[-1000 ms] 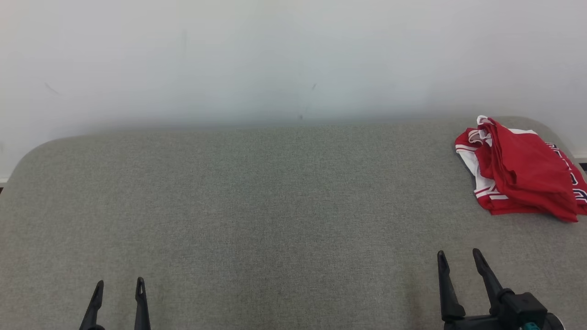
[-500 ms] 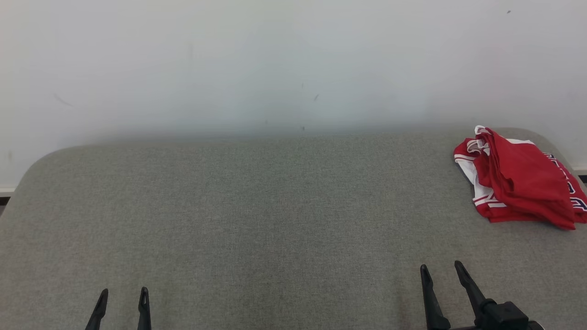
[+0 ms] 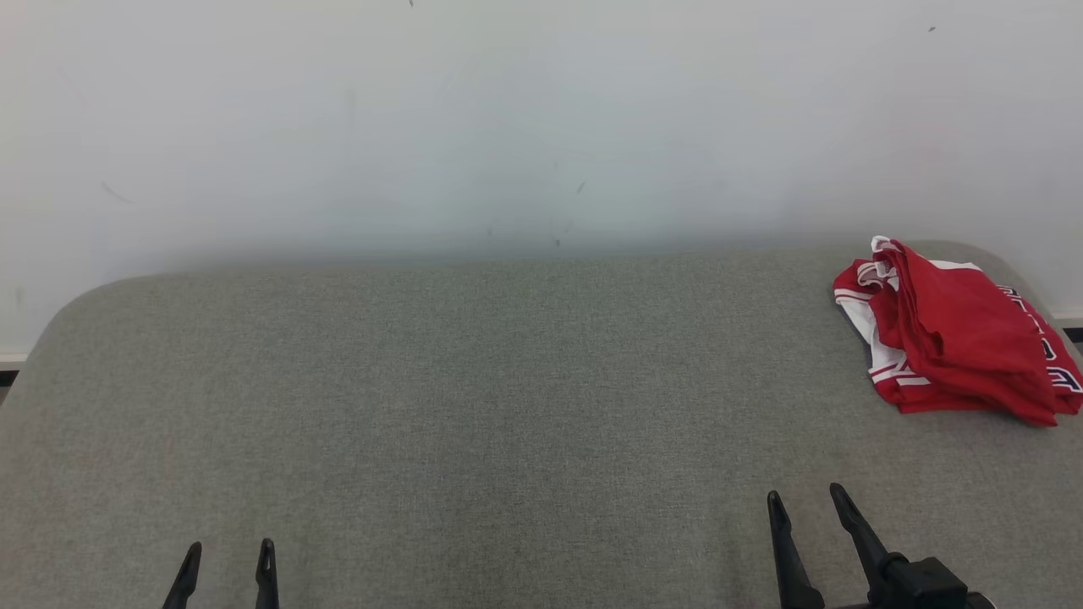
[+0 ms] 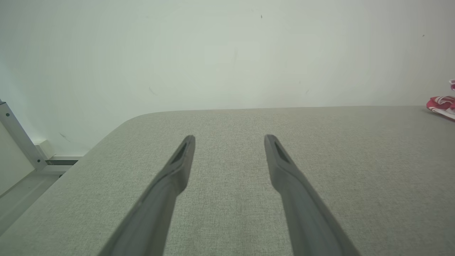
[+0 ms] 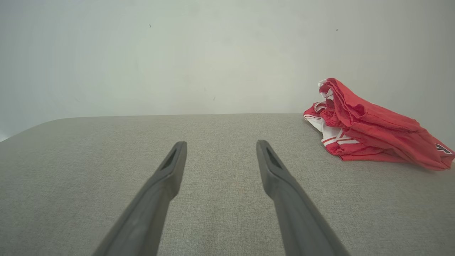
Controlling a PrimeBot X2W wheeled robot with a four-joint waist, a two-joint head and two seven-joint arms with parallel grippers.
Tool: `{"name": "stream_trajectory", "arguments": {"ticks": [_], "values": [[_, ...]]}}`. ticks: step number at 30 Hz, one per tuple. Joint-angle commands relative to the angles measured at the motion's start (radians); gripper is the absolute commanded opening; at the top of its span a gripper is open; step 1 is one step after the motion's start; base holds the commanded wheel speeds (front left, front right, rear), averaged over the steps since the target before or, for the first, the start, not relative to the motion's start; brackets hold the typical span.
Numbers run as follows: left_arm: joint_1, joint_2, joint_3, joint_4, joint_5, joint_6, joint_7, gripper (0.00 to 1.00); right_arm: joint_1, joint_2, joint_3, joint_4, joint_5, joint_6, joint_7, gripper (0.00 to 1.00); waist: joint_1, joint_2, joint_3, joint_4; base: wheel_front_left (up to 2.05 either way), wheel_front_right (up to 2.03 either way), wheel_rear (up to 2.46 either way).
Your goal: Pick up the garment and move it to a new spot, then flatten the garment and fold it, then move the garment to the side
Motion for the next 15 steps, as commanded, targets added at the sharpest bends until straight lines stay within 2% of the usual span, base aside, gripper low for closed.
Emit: {"name": "stream_trajectory", "arguments": {"ticks": [1,15], "values": [[0.002,0.001,0.004,0.001,0.004,0.002,-0.003,1.0,0.0,-0.004,0.005,-0.007,0.013,-0.003,0.0,1.0,0.0,0.0,-0.001,0.002,0.0,0.0,0.0],[-0.001,-0.005,0.014,-0.015,-0.002,0.005,-0.003,1.0,0.0,-0.007,0.004,-0.028,0.03,-0.003,0.0,1.0,0.0,0.0,0.0,0.005,0.0,0.0,0.0]]}}
